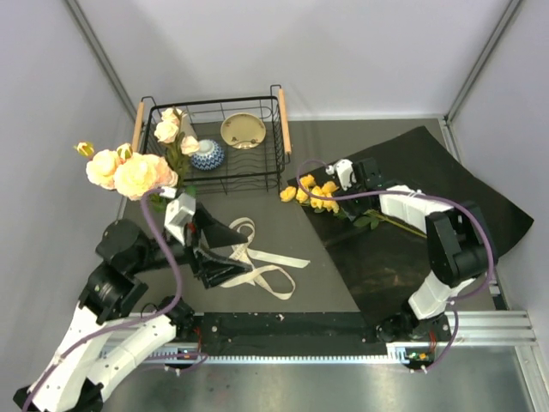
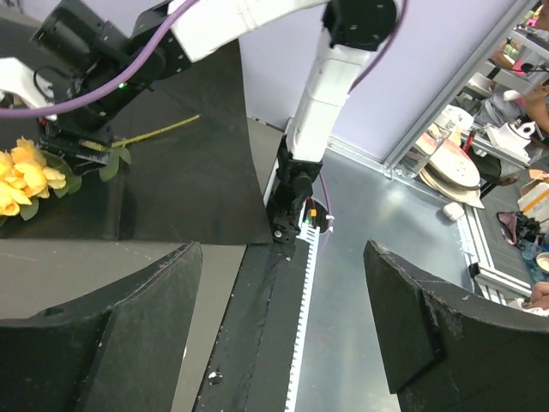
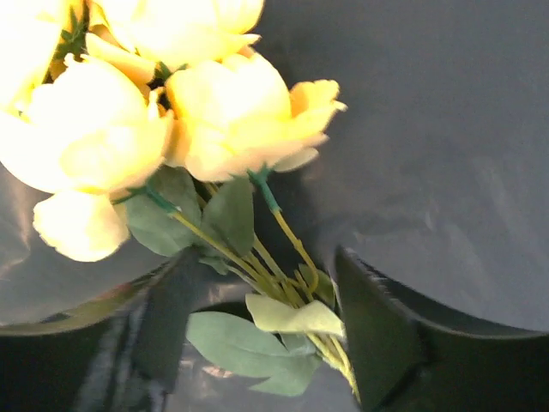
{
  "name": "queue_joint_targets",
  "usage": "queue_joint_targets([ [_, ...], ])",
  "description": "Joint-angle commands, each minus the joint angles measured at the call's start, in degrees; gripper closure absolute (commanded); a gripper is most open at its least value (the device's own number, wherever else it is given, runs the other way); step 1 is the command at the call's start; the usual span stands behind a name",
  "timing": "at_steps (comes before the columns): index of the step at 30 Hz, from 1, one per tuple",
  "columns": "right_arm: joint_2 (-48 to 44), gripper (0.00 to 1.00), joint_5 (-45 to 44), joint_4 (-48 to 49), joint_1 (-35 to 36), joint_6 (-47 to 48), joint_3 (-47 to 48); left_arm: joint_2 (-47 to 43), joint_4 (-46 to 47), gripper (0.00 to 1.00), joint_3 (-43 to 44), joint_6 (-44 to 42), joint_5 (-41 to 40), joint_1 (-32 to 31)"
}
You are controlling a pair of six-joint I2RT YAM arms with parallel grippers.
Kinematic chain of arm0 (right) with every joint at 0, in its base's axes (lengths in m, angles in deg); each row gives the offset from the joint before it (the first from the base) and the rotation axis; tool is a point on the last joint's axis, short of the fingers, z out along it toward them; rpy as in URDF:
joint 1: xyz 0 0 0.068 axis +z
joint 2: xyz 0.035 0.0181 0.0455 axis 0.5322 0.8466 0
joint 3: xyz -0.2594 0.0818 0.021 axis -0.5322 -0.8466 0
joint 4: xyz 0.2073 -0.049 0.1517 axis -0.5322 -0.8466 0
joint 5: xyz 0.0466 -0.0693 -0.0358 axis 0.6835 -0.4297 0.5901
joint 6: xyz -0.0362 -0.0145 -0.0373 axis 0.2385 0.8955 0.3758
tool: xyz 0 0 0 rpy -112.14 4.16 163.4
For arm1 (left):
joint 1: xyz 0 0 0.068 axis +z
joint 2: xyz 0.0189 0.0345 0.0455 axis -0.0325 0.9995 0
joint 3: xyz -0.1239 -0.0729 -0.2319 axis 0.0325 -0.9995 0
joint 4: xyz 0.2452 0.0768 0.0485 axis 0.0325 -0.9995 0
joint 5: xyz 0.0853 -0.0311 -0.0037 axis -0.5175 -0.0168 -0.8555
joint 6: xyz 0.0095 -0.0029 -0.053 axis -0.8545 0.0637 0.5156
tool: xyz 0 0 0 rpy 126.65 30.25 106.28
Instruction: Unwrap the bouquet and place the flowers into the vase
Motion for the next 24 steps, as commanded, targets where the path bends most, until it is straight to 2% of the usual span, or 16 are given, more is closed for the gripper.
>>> queue_joint_targets([
  [1, 3.53, 0.43, 3.38, -0.79, 0.01, 5.52, 3.77, -5.88, 3.31, 0.18, -2.35, 0.78, -0.49, -0.08],
  [2, 4.41, 0.49, 3.65, -1.14, -0.08, 5.87, 4.38, -7.19, 2.52, 0.18, -2.53, 0.43, -1.02, -0.08],
  [3, 4.59, 0.61, 3.82, -1.23, -0.08, 6.22, 4.48, -7.64, 1.64, 0.18, -2.53, 0.07, -1.98, -0.08],
  [4, 4.68, 0.66, 4.0, -1.23, -0.08, 6.49, 4.56, -8.34, -0.11, 0.18, -2.45, -0.19, -2.43, -0.08],
  [9, 2.94, 0.85, 1.9, -2.98, 0.01, 8.07, 5.09, -7.83, -3.38, 0.17, -0.69, -2.91, -4.45, -0.08],
  [14, -6.55, 0.95, -7.23, -5.88, 0.01, 6.94, 5.62, -4.49, -2.51, 0.16, 0.1, -3.44, -4.02, -0.08],
  [17, -13.58, 0.99, -9.09, -8.08, -0.08, 4.66, 5.88, -2.47, -1.27, 0.16, -0.33, -3.18, -3.58, -0.08],
  [22, -25.87, 1.0, -6.47, -10.2, 0.01, 0.61, 5.97, 0.96, 3.29, 0.16, -1.21, -0.2, -2.79, -0.17],
  [24, -29.23, 1.0, -1.73, -10.02, 0.01, -2.02, 5.71, 1.67, 5.31, 0.17, -1.91, 1.21, -2.61, -0.08],
])
